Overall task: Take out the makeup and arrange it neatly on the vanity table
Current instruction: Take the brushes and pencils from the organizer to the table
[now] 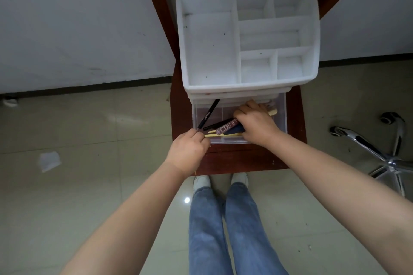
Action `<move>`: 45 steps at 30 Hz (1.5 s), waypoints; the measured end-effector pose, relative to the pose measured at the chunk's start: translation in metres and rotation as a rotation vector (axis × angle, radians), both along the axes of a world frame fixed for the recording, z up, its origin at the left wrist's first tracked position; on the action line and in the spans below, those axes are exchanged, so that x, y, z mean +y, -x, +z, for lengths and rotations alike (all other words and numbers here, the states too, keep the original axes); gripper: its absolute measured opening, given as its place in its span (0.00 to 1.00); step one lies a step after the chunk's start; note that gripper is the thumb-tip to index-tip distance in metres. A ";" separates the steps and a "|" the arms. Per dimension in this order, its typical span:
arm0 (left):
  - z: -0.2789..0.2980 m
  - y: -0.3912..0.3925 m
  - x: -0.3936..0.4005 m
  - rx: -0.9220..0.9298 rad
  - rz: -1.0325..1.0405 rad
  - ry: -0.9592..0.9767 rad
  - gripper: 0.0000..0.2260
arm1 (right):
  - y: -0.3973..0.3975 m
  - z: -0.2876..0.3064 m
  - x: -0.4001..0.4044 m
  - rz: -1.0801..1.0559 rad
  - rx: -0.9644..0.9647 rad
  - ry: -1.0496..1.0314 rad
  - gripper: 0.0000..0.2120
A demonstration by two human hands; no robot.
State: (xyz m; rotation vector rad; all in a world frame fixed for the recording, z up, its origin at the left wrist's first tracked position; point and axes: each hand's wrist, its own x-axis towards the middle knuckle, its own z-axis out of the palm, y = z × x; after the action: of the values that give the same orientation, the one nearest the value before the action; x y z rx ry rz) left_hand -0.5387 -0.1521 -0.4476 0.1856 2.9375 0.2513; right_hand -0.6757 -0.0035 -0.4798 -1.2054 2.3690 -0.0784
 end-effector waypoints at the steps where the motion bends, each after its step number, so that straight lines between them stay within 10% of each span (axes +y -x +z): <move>1: -0.001 0.000 0.000 0.005 0.005 0.001 0.16 | 0.000 0.002 0.001 -0.017 -0.019 0.015 0.17; 12: -0.002 0.030 0.013 -0.165 0.252 -0.074 0.14 | -0.028 0.064 0.059 -0.791 -0.096 0.747 0.10; 19: -0.023 0.072 0.024 -0.522 0.365 0.027 0.40 | -0.039 0.073 0.086 -1.446 -0.689 1.099 0.16; 25: -0.030 0.088 0.013 -0.584 0.096 -0.005 0.43 | -0.063 0.046 0.100 -1.781 -1.050 0.678 0.11; 34: -0.037 0.091 0.032 -0.470 -0.135 0.179 0.31 | -0.053 0.026 0.069 -1.147 -0.460 0.073 0.09; 45: -0.055 0.117 0.058 -0.506 -0.031 0.230 0.16 | -0.069 0.021 0.061 -0.629 -0.189 -0.082 0.13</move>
State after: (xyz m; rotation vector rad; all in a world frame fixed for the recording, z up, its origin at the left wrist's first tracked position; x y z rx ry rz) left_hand -0.6561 -0.0941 -0.5023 0.1127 2.4322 -0.0436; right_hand -0.6069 0.0579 -0.4585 -0.3605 2.4584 -0.2823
